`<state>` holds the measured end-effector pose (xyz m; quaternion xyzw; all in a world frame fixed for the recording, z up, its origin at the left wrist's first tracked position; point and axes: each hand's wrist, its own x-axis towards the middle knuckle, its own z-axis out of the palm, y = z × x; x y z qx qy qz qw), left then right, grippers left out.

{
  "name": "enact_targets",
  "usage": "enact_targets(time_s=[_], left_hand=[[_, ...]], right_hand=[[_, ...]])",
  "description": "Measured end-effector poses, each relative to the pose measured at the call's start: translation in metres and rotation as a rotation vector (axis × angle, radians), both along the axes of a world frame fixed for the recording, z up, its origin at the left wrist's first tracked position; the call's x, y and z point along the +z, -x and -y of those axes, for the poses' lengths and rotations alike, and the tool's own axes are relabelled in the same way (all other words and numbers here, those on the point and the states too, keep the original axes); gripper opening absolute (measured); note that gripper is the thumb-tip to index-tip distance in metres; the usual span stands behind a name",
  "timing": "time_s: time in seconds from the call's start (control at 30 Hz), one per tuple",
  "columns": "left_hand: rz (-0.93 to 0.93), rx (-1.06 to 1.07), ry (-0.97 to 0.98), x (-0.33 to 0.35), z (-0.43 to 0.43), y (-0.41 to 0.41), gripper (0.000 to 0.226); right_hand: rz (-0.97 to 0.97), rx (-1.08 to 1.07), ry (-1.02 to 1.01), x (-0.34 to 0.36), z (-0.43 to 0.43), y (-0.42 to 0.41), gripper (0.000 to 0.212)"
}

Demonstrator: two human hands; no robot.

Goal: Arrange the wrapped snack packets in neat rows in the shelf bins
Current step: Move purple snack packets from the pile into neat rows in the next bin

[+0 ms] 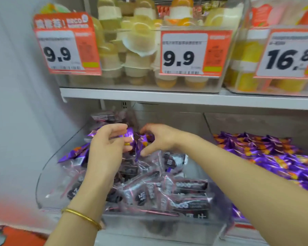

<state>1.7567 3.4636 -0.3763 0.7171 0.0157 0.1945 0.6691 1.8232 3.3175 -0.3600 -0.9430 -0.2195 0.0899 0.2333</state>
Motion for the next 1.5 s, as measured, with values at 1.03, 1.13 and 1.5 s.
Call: enact_targets(time_s=[1.03,1.13,1.5], left_hand=[[-0.07,-0.167,0.071,0.017,0.025,0.02,0.014],[-0.093,-0.244,0.05,0.017,0.035,0.022,0.013],[-0.007,-0.649,0.037,0.025,0.085,0.038,0.018]], right_hand=[[0.24,-0.28,-0.481,0.032,0.077,0.097,0.011],[0.09,-0.25,-0.773,0.035,0.077,0.107,0.004],[0.005,-0.243,-0.87,0.03,0.109,0.122,0.044]])
